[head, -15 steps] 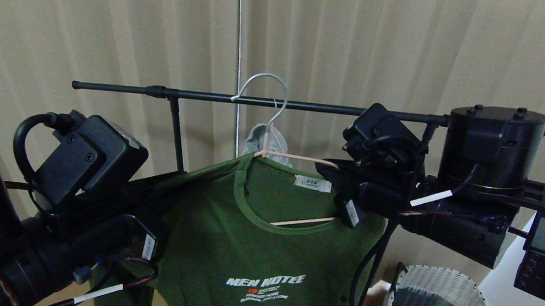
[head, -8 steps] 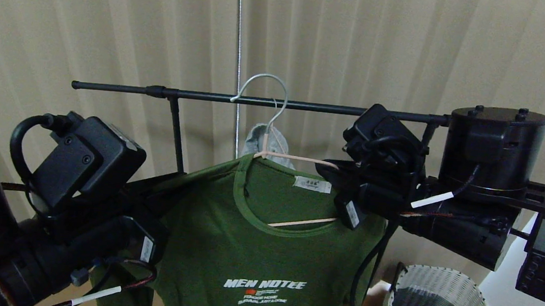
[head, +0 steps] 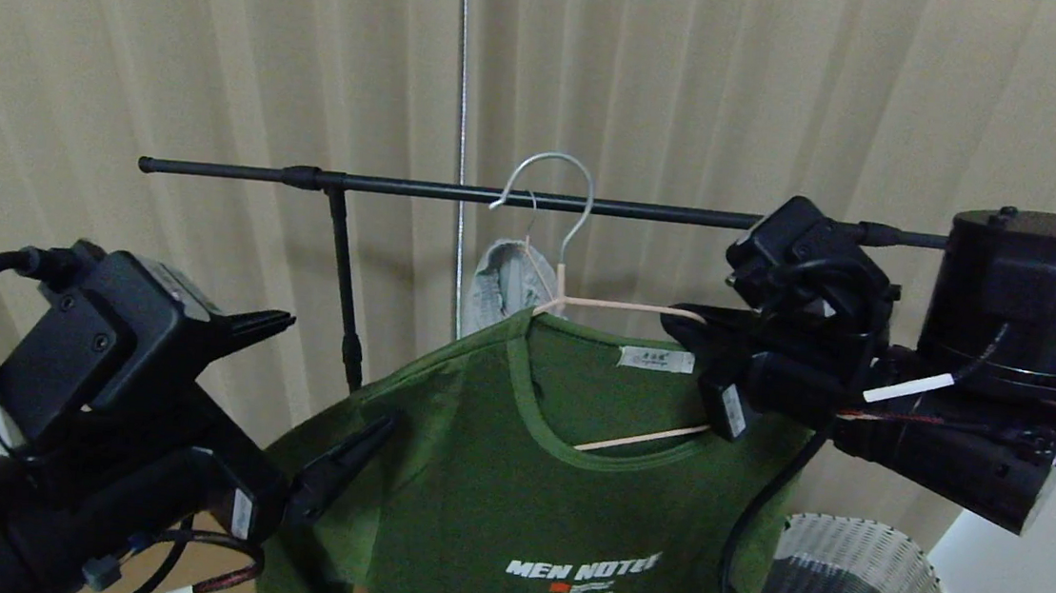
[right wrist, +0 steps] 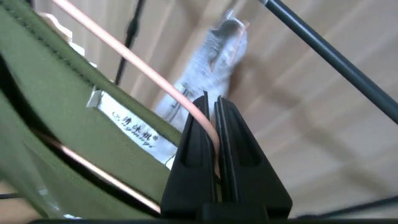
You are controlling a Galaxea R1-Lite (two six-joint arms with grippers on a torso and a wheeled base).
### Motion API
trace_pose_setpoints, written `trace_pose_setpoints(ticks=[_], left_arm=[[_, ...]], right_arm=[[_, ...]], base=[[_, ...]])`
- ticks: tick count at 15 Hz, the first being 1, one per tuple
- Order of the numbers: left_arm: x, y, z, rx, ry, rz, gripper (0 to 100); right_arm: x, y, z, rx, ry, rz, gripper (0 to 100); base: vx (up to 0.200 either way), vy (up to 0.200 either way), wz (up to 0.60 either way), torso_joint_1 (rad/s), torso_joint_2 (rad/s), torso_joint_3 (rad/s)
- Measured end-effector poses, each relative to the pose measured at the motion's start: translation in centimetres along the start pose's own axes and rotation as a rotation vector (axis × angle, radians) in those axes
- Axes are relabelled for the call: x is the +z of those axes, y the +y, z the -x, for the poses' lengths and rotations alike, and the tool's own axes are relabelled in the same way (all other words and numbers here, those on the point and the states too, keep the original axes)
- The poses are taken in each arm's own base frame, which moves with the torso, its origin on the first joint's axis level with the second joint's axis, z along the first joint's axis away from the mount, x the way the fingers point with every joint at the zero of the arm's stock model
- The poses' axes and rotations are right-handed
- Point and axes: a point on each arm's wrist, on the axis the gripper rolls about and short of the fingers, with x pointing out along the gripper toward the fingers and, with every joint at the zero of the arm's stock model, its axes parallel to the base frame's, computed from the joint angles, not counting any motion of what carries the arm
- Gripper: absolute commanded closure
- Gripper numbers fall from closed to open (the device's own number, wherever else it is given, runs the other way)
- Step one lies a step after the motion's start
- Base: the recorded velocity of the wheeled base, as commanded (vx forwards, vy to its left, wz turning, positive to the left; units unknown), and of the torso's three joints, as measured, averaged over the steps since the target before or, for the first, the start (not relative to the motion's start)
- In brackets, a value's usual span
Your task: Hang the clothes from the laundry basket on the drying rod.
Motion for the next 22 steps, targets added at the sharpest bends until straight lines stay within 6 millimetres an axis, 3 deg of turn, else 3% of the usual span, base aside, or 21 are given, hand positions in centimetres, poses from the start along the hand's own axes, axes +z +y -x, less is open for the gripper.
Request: trace_pose_setpoints(ticks=[5,12,13,16,22], left_arm=[[-1.2,0.0,1.4,0.0,0.016,0.0,0],[-2.2,0.3,1.3,-0.047,0.038,0.051,0],[-2.4,0.5,1.2,-0.037,0.047,0.052,100],[-2.6,0.8,1.0,-0.014,0.065,0.048,100],[-5.9,3.8,1.9,0.153,0.204,-0.036,100]], right_arm=[[-0.3,-2.7,2.7,-0.102,-0.037,-0.026,100],[0.8,-3.2,5.8,-0.116,-0.124,-0.103,100],[0.9,-3.2,6.0,-0.116,-0.129,-0.104,100],[1.0,-3.3,6.2,-0.125,-0.136,-0.106,100],[0.5,-4.4,6.3,-0.179,-0.11,-0.112,100]], base=[[0.0,0.0,0.0,0.0,0.0,0.0],[0.0,0.0,0.0,0.0,0.0,0.0],[0.0,0.0,0.0,0.0,0.0,0.0],[0.0,0.0,0.0,0.0,0.0,0.0],[0.0,0.0,0.0,0.0,0.0,0.0]])
